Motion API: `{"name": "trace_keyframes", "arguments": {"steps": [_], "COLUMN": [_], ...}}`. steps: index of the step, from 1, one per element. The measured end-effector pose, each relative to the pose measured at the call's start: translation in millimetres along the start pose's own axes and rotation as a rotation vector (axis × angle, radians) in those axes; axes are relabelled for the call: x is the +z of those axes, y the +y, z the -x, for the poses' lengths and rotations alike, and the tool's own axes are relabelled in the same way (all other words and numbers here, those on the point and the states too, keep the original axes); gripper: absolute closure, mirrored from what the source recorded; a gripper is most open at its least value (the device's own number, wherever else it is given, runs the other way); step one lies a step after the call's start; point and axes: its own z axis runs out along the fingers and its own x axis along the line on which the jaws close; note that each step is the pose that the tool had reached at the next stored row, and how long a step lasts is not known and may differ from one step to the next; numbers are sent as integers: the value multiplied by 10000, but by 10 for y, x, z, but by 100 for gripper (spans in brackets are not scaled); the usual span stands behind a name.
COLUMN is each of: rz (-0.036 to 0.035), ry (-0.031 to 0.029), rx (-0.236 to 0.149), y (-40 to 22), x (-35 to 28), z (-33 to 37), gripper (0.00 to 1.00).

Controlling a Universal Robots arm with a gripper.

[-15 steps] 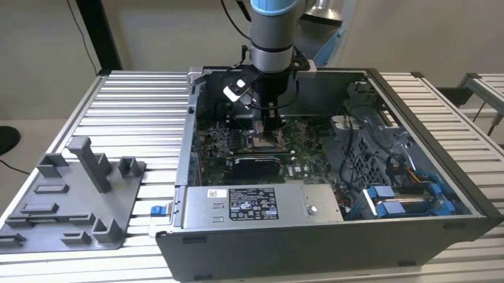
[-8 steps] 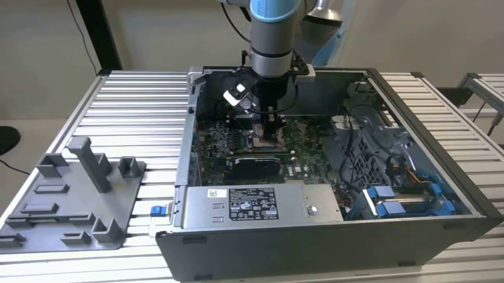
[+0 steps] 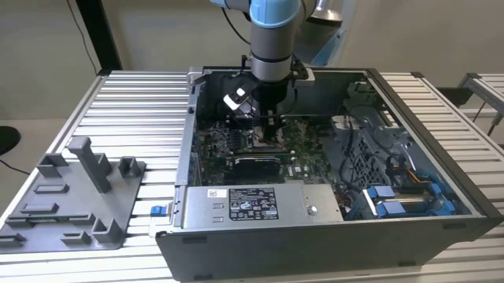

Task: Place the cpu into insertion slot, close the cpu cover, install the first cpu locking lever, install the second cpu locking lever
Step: 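Close the cpu cover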

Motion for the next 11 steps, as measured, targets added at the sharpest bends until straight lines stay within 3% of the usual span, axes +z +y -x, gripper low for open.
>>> {"name": "trace_keyframes", "arguments": {"steps": [7,11], "rz": [0,3], "ry": [-17,-154], "rx": [-1,-9], "y": [0,-1], "x": [30,39], "z": [4,5], "gripper": [100,100]}}
